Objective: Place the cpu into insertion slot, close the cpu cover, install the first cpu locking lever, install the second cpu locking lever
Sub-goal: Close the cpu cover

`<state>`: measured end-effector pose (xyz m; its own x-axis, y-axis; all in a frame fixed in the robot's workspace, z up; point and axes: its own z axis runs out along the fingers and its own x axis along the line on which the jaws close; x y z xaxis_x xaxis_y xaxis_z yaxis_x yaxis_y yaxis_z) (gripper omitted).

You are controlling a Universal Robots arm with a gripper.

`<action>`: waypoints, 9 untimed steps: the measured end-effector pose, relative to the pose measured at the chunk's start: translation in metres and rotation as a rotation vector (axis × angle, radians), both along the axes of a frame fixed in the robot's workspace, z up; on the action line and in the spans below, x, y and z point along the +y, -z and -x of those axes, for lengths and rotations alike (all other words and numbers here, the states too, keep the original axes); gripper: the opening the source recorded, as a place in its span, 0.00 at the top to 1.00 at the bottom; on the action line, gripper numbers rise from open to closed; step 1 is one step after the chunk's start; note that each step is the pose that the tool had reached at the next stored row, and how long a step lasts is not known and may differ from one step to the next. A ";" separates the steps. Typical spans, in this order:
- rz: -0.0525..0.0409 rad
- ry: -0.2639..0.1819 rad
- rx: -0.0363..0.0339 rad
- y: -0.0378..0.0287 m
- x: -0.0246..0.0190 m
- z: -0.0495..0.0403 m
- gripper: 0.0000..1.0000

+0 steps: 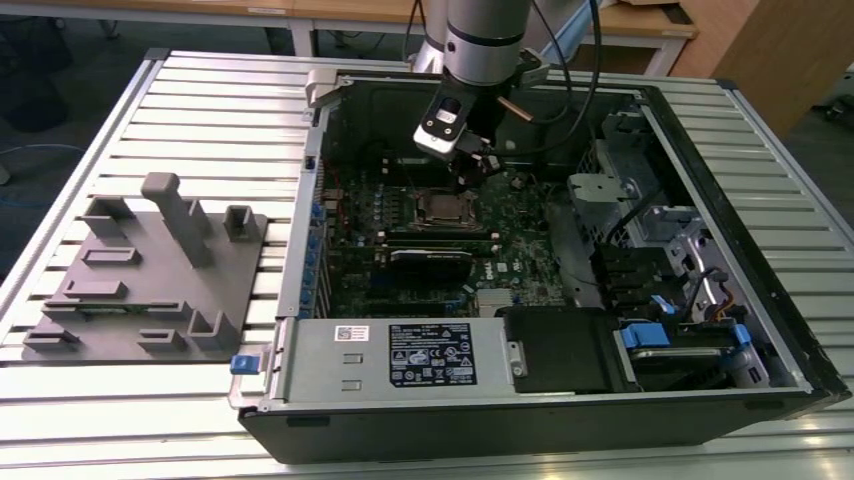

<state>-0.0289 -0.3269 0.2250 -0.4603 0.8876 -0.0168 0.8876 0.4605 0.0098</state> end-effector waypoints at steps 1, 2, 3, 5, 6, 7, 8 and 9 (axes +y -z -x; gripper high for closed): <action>0.0000 0.000 0.0000 0.0000 0.0000 0.0000 0.90; 0.0000 -0.001 0.0000 0.0000 0.0000 0.0000 0.90; 0.0000 -0.004 0.0000 0.0000 0.0000 0.0000 0.90; -0.0001 -0.013 -0.0001 0.0000 0.0000 0.0000 0.90; 0.0000 -0.019 -0.0001 0.0000 0.0000 0.0000 0.90; -0.0001 -0.024 -0.0001 0.0000 0.0000 0.0000 0.90; 0.0000 -0.028 0.0000 0.0000 0.0000 0.0000 0.90; 0.0000 -0.033 0.0000 0.0000 0.0000 0.0000 0.90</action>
